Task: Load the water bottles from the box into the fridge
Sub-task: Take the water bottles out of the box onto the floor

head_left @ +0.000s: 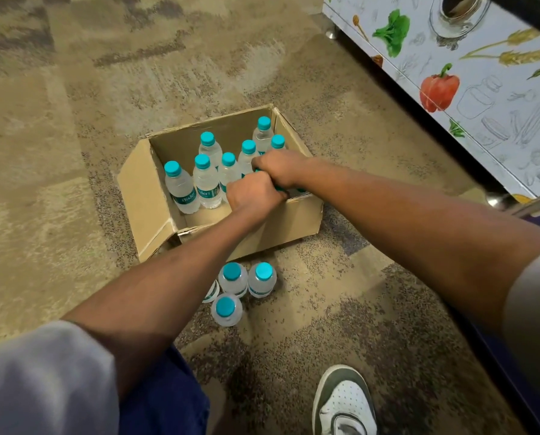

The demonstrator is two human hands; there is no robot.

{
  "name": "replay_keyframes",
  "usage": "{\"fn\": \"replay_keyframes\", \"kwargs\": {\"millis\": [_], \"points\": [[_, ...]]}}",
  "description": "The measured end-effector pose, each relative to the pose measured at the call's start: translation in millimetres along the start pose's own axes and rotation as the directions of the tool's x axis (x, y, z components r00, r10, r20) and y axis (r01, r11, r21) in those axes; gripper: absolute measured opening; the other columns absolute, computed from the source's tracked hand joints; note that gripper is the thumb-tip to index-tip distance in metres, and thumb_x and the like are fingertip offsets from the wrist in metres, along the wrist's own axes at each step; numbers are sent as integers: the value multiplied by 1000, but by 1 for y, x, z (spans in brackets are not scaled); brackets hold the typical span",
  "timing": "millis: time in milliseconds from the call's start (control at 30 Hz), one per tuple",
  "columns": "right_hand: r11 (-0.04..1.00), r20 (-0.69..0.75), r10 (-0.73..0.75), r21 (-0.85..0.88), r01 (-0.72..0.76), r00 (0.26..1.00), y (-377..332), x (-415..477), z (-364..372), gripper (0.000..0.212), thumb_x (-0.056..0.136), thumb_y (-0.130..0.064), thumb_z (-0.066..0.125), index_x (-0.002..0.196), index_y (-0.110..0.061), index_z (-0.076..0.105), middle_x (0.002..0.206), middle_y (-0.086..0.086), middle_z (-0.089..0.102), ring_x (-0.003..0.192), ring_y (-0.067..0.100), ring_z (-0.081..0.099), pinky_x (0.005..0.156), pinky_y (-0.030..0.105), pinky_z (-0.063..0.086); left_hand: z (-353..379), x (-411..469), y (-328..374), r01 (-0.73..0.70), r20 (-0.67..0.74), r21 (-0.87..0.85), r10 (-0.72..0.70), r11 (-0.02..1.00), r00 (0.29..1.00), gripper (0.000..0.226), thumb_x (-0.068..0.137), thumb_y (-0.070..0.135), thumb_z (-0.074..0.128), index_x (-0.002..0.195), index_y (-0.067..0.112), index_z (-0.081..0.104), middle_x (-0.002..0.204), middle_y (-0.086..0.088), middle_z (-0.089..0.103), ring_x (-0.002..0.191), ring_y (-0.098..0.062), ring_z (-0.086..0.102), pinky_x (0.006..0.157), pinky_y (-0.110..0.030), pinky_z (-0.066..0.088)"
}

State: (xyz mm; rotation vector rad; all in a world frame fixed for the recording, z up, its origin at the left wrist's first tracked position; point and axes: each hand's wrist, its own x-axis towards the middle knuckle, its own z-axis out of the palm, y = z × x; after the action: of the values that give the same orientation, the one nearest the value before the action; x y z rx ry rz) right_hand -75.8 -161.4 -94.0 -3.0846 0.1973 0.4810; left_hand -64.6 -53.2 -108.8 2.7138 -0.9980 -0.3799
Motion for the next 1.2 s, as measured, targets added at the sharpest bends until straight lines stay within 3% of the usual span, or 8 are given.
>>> {"fn": "replay_keyframes", "kwargs": {"millis": [133,300,433,567,700,867,1067,1200], "points": [[999,-7,0,-48,0,1000,-1,-1,0,21,92,-15,48,112,-10,54,107,12,62,97,28,59,69,33,40,-1,1,-3,-16,46,-96,21,995,999,23,80,39,69,81,18,60,76,-1,60,72,-20,58,58,-31,42],[999,1,-33,-27,33,999,4,-5,-5,20,92,-18,53,107,-5,54,107,16,62,96,31,59,72,36,43,-5,3,-8,-102,29,-97,106,990,994,21,76,29,70,73,16,54,75,-5,61,73,-24,59,59,-31,43],[1000,-117,-9,12,10,993,7,-12,-24,35,91,-33,56,103,0,54,96,17,59,87,33,59,67,36,39,-27,0,-11,-193,-43,-16,192,981,980,22,74,33,70,71,20,53,72,-4,58,74,-24,59,65,-33,48],[997,-241,78,32,-73,967,5,-22,-59,37,88,-37,59,92,-1,57,84,16,57,71,27,48,61,35,36,-67,-9,-18,-206,-153,-1,203,979,967,28,72,34,69,76,13,51,72,-7,55,69,-26,54,58,-32,37],[997,-336,66,50,-52,940,-4,-39,-85,33,84,-35,61,83,-3,55,75,14,54,66,27,47,55,32,30,-111,-30,-32,-209,-241,-60,189,976,952,37,70,38,68,87,5,65,75,-12,64,73,-29,61,61,-38,50],[999,-427,34,31,-23,903,-24,-65,-96,36,80,-38,60,78,-2,55,68,14,54,59,28,46,51,32,30,-157,-64,-45,-256,-284,-52,232,965,930,38,71,34,68,96,6,68,85,-12,69,78,-26,63,68,-41,55],[999,-353,9,40,6,936,-57,-107,-104,35,75,-41,59,74,-6,56,61,11,55,53,25,47,49,36,40,-177,-107,-66,-337,-213,32,336,941,917,37,67,39,66,87,9,69,72,-12,65,69,-28,60,57,-37,49],[998,-272,-14,50,29,962,-76,-131,-110,33,76,-42,61,74,-11,52,59,3,49,52,20,44,46,31,34,-181,-131,-64,-379,-108,111,390,919,914,40,62,47,64,80,12,67,69,-12,63,67,-30,58,55,-37,47]]}}
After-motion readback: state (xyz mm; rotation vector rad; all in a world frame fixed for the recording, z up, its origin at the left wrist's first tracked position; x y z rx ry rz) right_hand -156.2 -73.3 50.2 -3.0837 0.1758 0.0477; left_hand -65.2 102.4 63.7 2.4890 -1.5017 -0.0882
